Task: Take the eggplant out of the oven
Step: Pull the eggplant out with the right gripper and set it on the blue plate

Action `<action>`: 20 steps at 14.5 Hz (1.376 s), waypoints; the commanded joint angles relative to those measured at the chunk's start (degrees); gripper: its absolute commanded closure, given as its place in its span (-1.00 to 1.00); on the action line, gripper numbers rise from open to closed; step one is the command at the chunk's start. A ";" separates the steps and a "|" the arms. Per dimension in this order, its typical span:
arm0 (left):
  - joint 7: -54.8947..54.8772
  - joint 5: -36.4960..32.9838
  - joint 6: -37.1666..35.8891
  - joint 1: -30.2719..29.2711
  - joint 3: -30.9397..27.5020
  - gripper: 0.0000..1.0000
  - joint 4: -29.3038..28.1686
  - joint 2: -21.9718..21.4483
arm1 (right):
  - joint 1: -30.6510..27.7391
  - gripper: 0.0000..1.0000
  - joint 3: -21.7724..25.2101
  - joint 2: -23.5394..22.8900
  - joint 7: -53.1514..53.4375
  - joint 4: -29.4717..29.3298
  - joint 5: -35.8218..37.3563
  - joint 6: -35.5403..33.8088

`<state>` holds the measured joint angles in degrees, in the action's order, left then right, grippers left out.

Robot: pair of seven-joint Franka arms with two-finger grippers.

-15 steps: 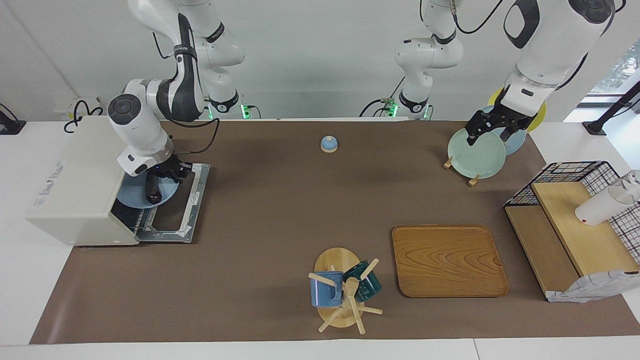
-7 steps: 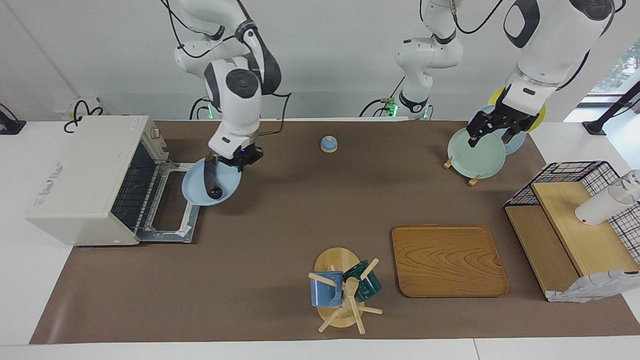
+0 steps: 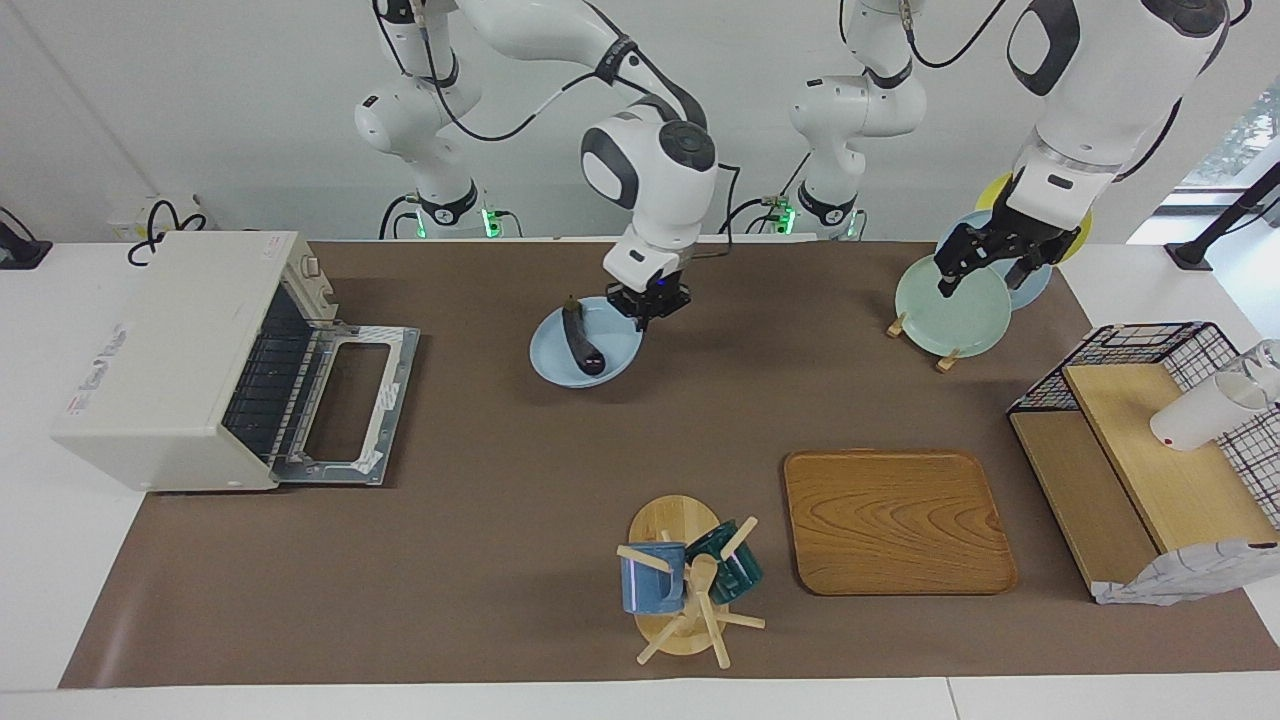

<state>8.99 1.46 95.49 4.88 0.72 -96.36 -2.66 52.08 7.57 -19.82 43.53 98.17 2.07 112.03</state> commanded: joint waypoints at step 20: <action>16.37 5.48 9.26 11.97 1.12 -1.00 -3.83 3.46 | -28.60 0.65 1.04 9.70 -28.50 21.59 2.58 7.20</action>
<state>18.66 6.22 101.21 12.51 2.49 -97.46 0.79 24.58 9.55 -13.79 15.40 111.36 2.09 113.13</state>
